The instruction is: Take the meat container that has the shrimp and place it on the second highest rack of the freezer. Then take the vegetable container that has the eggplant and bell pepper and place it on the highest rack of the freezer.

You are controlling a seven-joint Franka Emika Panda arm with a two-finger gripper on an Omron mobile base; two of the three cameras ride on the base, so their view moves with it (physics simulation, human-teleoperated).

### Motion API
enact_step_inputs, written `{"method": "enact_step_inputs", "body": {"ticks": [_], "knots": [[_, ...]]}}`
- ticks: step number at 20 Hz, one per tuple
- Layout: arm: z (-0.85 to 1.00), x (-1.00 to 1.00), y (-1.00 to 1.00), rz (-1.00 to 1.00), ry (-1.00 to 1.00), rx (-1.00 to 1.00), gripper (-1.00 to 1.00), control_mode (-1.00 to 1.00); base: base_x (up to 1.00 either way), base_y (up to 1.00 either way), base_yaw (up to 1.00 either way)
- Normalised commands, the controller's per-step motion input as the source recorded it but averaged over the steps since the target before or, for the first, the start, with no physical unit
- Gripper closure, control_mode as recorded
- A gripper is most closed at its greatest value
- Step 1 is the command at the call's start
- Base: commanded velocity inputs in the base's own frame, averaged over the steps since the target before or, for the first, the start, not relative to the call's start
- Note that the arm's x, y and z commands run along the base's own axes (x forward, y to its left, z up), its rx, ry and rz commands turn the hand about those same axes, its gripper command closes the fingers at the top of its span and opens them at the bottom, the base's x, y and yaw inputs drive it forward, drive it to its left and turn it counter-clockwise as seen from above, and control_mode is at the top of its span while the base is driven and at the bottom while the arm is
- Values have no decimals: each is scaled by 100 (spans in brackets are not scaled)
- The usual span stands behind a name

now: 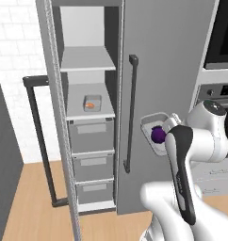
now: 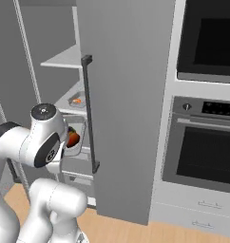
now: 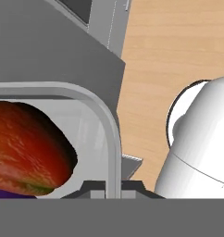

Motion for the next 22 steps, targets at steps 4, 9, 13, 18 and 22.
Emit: {"method": "enact_step_inputs", "body": {"ticks": [4,9,13,18,22], "knots": [[0,0,0,0,0,0,100,100,19,83,0],[0,0,0,0,0,0,100,100,16,34,0],[0,0,0,0,0,0,100,100,0,-19,0],[0,0,0,0,0,0,100,100,0,-31,0],[0,0,0,0,0,0,100,100,0,-20,0]]}}
